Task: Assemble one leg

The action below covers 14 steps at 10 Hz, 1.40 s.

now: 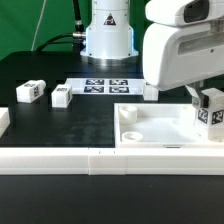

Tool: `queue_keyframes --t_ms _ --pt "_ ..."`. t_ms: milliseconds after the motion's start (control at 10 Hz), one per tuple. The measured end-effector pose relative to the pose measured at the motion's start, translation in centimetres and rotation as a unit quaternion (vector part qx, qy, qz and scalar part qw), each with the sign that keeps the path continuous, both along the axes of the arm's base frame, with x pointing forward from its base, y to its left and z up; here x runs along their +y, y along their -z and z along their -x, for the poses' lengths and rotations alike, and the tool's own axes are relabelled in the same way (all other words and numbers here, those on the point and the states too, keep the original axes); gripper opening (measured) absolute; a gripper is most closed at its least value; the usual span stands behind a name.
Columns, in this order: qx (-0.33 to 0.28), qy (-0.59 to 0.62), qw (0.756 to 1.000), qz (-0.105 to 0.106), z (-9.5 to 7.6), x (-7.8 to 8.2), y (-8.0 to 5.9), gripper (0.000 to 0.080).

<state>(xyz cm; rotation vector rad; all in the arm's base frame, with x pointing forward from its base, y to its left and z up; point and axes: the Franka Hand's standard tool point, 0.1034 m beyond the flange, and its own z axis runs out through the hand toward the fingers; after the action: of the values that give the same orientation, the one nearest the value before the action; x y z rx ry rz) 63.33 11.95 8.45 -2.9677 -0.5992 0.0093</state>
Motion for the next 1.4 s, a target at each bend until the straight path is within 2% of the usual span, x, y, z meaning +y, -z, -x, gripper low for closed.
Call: queue_keyframes --t_ms 300,600,900,1000,1300,1400 --pt "0.002 0.031 1.000 0.000 -0.02 -0.02 0.03 0.0291" --pt "0.005 0.222 0.975 0.003 0.00 -0.17 0.10 0.0291" --pt "0.020 0.408 0.913 -0.003 -0.21 -0.52 0.13 0.0291" --pt "0.022 0.476 0.879 -0.010 -0.35 -0.66 0.14 0.0291" --pt "0.037 0.640 0.768 -0.003 -0.32 -0.62 0.18 0.0291" --pt "0.037 0.659 0.751 -0.003 -0.33 -0.61 0.18 0.0291"
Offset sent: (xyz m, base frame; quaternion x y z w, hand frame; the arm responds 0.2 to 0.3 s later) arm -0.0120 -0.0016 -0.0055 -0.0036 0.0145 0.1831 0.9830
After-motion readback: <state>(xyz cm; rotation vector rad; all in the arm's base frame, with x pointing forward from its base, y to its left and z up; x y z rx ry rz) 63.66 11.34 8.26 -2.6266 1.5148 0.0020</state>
